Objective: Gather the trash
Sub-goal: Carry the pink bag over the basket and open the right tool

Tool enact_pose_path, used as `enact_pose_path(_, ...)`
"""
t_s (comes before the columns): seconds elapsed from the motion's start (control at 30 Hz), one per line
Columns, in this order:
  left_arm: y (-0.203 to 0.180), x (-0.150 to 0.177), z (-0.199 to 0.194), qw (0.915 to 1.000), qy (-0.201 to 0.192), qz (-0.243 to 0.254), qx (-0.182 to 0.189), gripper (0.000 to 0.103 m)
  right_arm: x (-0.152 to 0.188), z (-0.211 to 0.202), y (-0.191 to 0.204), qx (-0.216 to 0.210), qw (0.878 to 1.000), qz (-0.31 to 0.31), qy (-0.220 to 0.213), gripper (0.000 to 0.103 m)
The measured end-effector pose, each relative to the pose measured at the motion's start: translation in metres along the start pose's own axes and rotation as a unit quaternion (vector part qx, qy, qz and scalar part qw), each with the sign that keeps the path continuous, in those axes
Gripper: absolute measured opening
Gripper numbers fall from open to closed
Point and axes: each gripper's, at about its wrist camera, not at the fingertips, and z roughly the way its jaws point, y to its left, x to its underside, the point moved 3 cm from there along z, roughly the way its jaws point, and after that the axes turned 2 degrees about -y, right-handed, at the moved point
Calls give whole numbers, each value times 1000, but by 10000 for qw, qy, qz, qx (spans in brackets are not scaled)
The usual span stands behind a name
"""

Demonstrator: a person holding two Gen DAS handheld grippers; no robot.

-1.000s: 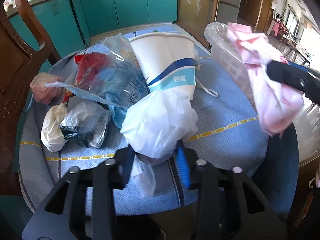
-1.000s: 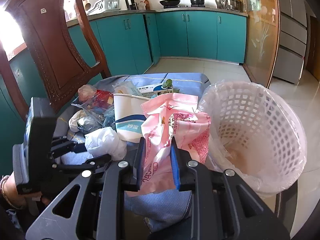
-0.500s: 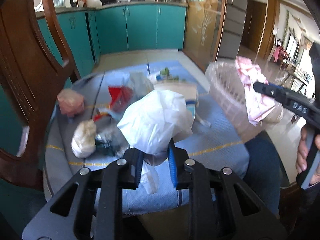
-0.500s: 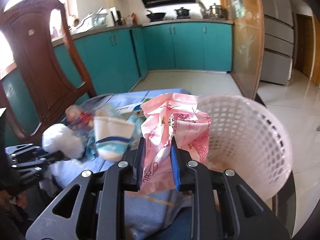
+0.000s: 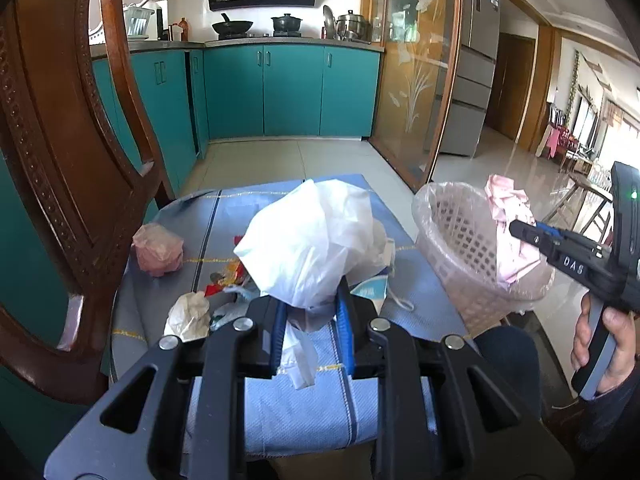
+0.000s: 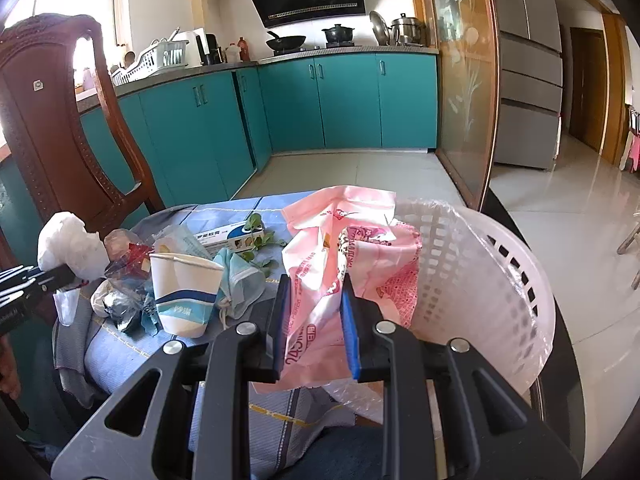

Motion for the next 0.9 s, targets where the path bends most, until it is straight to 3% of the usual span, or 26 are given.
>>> enact_pose_path(0.77, -14, -13, 10, 9995, -109, 77, 299, 23, 1, -4, -19, 196, 9998, 94, -17, 25)
enact_pose_path(0.9, -20, -22, 17, 9982, -60, -19, 592, 23, 0, 3, -25, 317, 9994, 112, 52, 24)
